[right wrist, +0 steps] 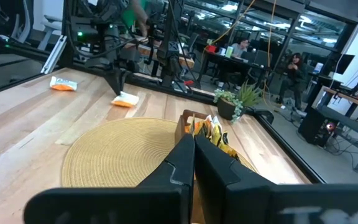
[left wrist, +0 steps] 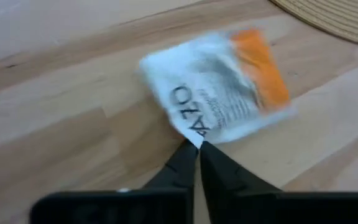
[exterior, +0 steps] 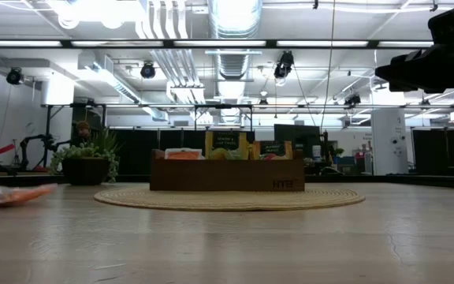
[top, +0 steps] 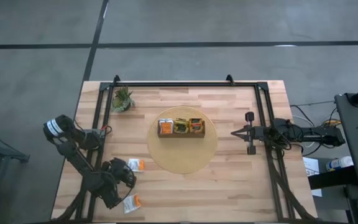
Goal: Pick & Place Tea
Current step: Put the white tea bag into the left section of the wooden organizer
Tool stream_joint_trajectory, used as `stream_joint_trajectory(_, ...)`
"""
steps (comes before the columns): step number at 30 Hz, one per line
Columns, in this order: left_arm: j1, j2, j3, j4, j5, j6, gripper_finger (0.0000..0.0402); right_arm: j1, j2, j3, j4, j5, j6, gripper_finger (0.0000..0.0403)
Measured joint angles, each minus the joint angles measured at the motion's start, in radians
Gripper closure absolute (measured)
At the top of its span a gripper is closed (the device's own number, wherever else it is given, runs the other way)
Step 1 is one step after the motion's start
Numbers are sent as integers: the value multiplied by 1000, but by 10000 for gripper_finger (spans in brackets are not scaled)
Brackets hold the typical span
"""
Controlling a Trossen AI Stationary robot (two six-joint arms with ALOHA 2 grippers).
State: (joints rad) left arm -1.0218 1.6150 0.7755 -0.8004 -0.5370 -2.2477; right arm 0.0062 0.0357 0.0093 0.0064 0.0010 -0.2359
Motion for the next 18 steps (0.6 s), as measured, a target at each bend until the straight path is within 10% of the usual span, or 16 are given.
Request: stream_joint_trajectory(18, 22, -13, 133, -188, -17, 471, 401, 0, 0, 0, 0, 0, 0, 394)
